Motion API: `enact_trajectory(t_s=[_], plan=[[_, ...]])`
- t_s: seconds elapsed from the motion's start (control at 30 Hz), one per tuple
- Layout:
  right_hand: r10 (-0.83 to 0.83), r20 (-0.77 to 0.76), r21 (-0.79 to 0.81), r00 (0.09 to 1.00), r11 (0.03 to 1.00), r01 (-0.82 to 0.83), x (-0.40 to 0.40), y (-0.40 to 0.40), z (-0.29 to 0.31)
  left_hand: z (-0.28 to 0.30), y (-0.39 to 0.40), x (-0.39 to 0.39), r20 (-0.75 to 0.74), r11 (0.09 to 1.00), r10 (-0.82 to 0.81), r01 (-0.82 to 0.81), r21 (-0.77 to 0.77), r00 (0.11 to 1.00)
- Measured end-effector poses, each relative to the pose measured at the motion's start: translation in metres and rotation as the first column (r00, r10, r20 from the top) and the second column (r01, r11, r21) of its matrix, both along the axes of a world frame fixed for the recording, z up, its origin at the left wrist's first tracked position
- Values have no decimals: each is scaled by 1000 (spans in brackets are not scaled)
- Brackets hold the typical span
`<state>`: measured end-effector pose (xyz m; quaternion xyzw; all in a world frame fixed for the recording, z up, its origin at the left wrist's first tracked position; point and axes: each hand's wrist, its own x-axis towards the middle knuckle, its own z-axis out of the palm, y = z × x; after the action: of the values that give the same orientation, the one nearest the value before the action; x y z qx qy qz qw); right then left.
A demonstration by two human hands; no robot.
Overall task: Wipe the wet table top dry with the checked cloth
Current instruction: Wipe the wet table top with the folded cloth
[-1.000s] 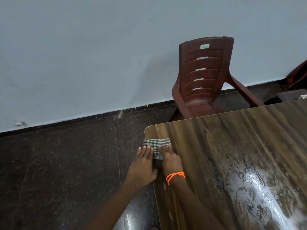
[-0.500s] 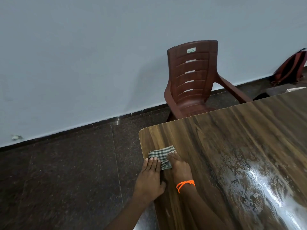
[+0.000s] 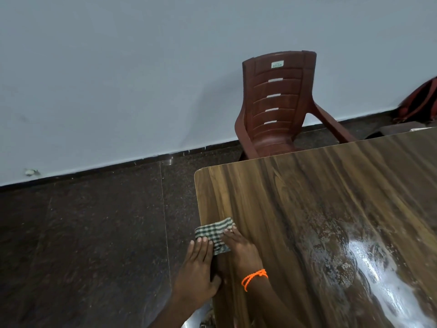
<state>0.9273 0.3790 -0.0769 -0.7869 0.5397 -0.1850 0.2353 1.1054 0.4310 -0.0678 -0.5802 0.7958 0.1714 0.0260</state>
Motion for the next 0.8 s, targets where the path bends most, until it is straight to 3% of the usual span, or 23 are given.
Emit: enact_trajectory(t_s=[0.13, 0.37, 0.57, 0.8], plan=[[-50, -35, -34, 998, 998, 48, -27, 18, 5, 1, 20, -24, -23, 1000, -27, 27, 3, 999], [-202, -35, 3, 979, 979, 203, -15, -8, 12, 8, -20, -31, 42, 998, -19, 21, -52, 999], [-113, -40, 5, 993, 994, 113, 5, 13, 10, 7, 3, -11, 54, 999, -11, 13, -40, 998], [-18, -75, 29, 997, 999, 21, -36, 68, 4, 10, 51, -28, 29, 997, -58, 57, 47, 998]])
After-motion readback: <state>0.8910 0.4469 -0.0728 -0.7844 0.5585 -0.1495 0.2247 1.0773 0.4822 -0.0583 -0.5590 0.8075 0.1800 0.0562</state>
